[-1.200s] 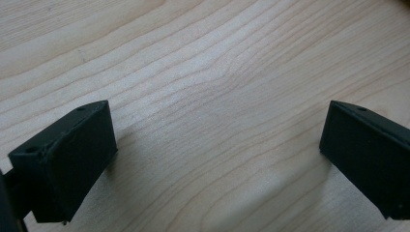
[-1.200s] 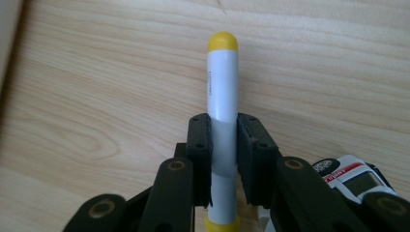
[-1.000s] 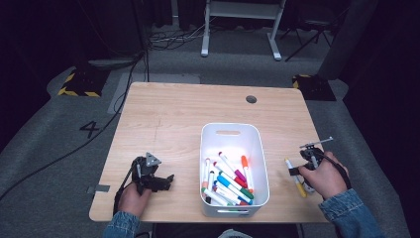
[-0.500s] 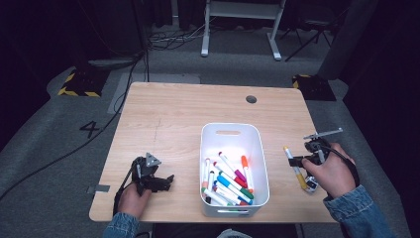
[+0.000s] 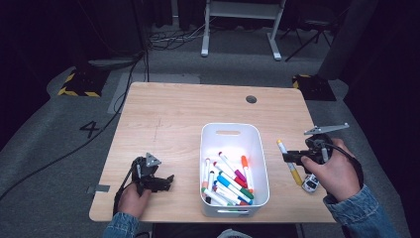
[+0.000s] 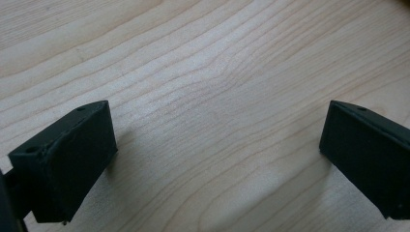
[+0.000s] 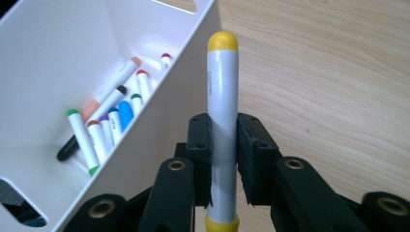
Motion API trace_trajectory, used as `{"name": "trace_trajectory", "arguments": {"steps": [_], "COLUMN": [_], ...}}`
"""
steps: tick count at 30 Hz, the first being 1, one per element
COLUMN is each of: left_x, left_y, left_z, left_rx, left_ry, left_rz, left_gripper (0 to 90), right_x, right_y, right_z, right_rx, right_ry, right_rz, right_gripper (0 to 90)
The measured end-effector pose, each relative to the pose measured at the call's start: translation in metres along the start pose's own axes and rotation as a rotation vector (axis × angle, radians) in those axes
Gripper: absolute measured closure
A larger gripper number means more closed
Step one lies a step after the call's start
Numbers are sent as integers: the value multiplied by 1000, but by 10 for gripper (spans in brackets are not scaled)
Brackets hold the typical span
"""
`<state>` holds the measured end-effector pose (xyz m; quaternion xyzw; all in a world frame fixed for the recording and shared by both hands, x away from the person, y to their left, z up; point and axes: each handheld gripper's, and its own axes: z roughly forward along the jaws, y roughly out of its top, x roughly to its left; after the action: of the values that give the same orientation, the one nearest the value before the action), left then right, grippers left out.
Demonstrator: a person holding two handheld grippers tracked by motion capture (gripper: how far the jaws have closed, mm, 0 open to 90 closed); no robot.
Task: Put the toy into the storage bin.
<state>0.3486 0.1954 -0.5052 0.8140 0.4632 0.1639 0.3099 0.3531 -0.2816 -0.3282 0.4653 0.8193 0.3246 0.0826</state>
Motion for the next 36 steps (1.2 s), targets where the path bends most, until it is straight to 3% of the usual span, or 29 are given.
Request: {"name": "trace_trajectory", "arguments": {"steps": [10, 14, 26, 32, 36], "left_x": [0, 0, 0, 0, 0], "left_y": [0, 0, 0, 0, 0], "left_z": [0, 0, 0, 0, 0], "left_rx": [0, 0, 0, 1, -2], "left_ry": [0, 0, 0, 0, -1], "left_rz": [0, 0, 0, -1, -4], "left_gripper": [0, 0, 0, 0, 0], "right_x": [22, 35, 67, 85, 91], "right_y": [8, 10, 16, 17, 18], "right_z": [-6, -4, 3, 6, 10], "right_rx": [-35, -37, -23, -30, -30], "right_ry": [82, 175, 239, 301, 306], "right_rz": [-38, -42, -121, -151, -163], "right_gripper": [770, 770, 770, 770, 770]}}
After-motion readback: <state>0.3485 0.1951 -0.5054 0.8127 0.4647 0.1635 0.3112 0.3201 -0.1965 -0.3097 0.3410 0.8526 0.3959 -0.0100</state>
